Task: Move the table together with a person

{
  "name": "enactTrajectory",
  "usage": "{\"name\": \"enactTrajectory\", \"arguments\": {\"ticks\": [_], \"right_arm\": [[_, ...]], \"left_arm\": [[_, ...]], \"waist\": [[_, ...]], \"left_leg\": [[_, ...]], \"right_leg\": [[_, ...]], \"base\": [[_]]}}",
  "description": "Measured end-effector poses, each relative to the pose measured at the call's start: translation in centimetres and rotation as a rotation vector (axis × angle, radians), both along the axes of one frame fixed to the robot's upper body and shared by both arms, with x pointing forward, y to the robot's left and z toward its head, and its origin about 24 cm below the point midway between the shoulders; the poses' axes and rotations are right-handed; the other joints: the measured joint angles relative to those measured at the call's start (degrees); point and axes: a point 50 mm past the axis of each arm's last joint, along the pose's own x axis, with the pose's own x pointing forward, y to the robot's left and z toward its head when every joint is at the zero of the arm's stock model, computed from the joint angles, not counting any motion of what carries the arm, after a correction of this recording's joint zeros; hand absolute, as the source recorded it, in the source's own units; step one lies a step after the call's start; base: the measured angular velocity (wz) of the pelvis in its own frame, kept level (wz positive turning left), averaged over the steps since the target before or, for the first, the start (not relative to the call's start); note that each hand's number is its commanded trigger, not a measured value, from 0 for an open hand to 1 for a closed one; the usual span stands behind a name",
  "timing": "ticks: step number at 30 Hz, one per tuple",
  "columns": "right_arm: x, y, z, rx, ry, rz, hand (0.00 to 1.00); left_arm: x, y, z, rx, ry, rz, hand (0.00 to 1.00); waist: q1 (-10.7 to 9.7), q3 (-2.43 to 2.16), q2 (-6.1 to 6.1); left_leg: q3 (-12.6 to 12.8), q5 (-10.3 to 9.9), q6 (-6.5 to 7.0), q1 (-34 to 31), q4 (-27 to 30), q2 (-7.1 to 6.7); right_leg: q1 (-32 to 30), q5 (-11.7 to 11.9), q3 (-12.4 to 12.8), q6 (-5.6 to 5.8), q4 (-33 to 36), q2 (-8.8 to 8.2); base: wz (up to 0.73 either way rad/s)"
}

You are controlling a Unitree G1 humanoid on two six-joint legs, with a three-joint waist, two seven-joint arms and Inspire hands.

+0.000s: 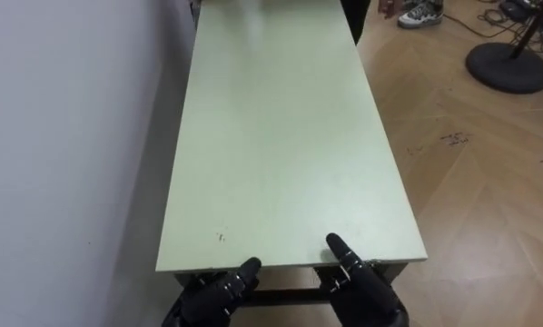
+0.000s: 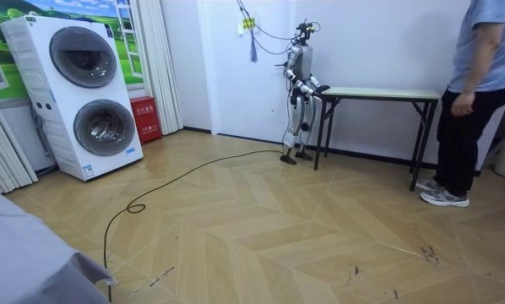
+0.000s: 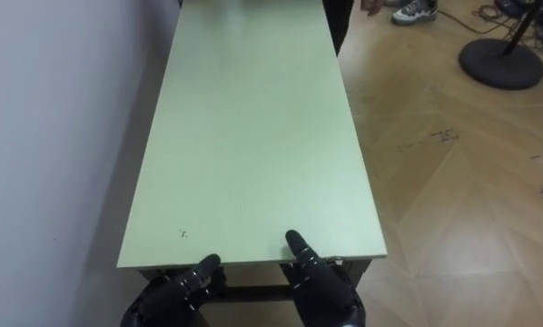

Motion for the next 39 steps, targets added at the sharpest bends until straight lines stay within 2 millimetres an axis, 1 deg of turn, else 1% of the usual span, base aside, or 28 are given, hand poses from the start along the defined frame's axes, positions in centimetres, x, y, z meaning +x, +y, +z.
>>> {"name": "enactTrajectory", "arguments": {"ticks": [3,5,7,12,15,19,23,26,29,30,32,33,34,35,36,39], "right_arm": [[-0.2,0.0,-0.1,-0.019,-0.001,0.032,0.0],[-0.4,-0.2,-0.4,-0.042,0.0,0.06,0.0],[-0.7,-0.2,-0.7,-0.052,0.013,0.085,0.0],[-1.2,-0.5,-1.4,-0.068,0.041,0.101,0.0],[-1.7,-0.7,-1.9,-0.074,0.069,0.106,0.0],[-2.9,-1.0,-3.0,-0.099,0.131,0.136,0.0],[-3.1,-1.2,-3.2,-0.114,0.131,0.155,0.0],[-3.2,-1.5,-3.5,-0.168,0.135,0.206,0.0],[-3.8,-2.3,-4.1,-0.233,0.164,0.25,0.0],[-4.1,-2.7,-4.4,-0.253,0.186,0.259,0.0],[-4.9,-3.2,-5.1,-0.28,0.238,0.273,0.0],[-5.4,-3.5,-5.5,-0.294,0.266,0.273,0.0],[-5.3,-4.0,-5.6,-0.306,0.279,0.265,0.0],[-5.5,-4.2,-5.7,-0.308,0.292,0.257,0.0],[-5.8,-4.6,-5.9,-0.315,0.318,0.234,0.0],[-6.5,-5.4,-6.3,-0.322,0.374,0.183,0.0]], "left_arm": [[-0.1,0.1,-0.1,0.008,-0.002,-0.013,0.0],[-0.3,0.1,-0.4,0.054,0.01,-0.057,0.0],[-1.3,0.1,-1.4,0.09,0.077,-0.105,0.0],[-2.6,0.3,-2.6,0.119,0.157,-0.136,0.0],[-2.7,0.3,-2.7,0.118,0.168,-0.138,0.0],[-3.0,0.4,-3.0,0.122,0.186,-0.137,0.0],[-3.4,0.5,-3.3,0.134,0.207,-0.145,0.0],[-3.5,0.8,-3.6,0.15,0.221,-0.154,0.0],[-3.6,1.2,-3.8,0.164,0.218,-0.176,0.0],[-3.5,1.3,-3.9,0.167,0.224,-0.179,0.0],[-3.9,1.6,-4.3,0.173,0.246,-0.178,0.0],[-4.0,1.8,-4.5,0.179,0.256,-0.172,0.0],[-4.1,2.0,-4.5,0.185,0.256,-0.167,0.0],[-4.2,2.1,-4.6,0.188,0.259,-0.164,0.0],[-4.3,2.3,-4.7,0.193,0.267,-0.157,0.0],[-4.9,3.2,-5.1,0.213,0.302,-0.116,0.0]], "waist": [[-0.1,-0.03,0.05],[-0.1,-0.11,0.16],[-0.2,-0.11,0.17],[-0.4,-0.11,0.2],[-0.4,-0.13,0.22],[-0.5,-0.11,0.24],[-1.1,-0.09,0.27],[-1.2,-0.11,0.24],[-1.4,-0.09,0.13],[-1.4,0.01,-0.15],[-1.3,-0.07,-0.37],[-1.3,-0.15,-0.64],[-1.3,-0.18,-0.68],[-1.3,-0.23,-0.75],[-1.3,-0.57,-0.98],[-1.4,-0.67,-1.52]], "left_leg": [[0.0,0.0,0.0,0.0,0.0,0.0],[0.0,0.0,-0.01,0.0,0.0,0.0],[0.0,0.0,-0.01,-0.1,-0.1,0.0],[0.0,0.0,-0.06,-0.2,0.0,0.05],[-0.1,0.0,-0.06,-0.2,0.0,0.05],[-0.2,-0.1,-0.06,0.3,0.0,0.05],[-0.4,-0.1,-0.05,0.2,0.1,0.05],[-0.4,0.0,-0.1,0.3,0.1,0.08],[-0.4,0.0,-0.13,0.3,0.1,0.1],[-0.4,0.0,-0.13,0.4,0.0,0.11],[-0.4,0.0,-0.14,0.7,-0.1,0.12],[-0.2,0.0,-0.15,0.8,-0.3,0.15],[0.0,0.0,-0.16,1.0,-0.5,0.17],[0.0,0.0,-0.17,1.2,-0.7,0.17],[0.1,0.1,-0.22,1.6,-1.0,0.17],[0.0,0.0,-0.32,3.0,-1.5,0.16]], "right_leg": [[0.0,0.0,0.1,0.0,-0.1,0.01],[0.0,0.0,0.1,-0.01,-0.1,0.02],[0.1,0.1,0.1,-0.11,-0.5,0.08],[0.2,0.3,0.1,-0.15,-0.9,0.19],[0.2,0.3,0.1,-0.15,-0.9,0.19],[0.7,0.3,0.1,-0.15,-0.9,0.2],[0.7,0.3,0.1,-0.16,-0.9,0.27],[0.7,0.3,0.2,-0.19,-0.9,0.3],[0.7,0.3,0.2,-0.22,-0.9,0.31],[0.7,0.3,0.2,-0.23,-0.8,0.31],[0.9,0.3,0.5,-0.23,-0.8,0.34],[0.9,0.3,1.4,-0.23,-0.8,0.41],[0.9,0.3,1.6,-0.24,-1.0,0.45],[1.0,0.4,1.6,-0.27,-1.0,0.45],[1.2,0.4,1.6,-0.28,-1.0,0.44],[2.7,0.4,1.6,-0.31,-1.6,0.48]], "base": [[0.0],[0.0],[0.0],[0.0],[0.0],[0.0],[0.0],[-0.02],[0.0],[0.0],[-0.02],[-0.12],[-0.12],[-0.12],[-0.05],[-0.01]]}}
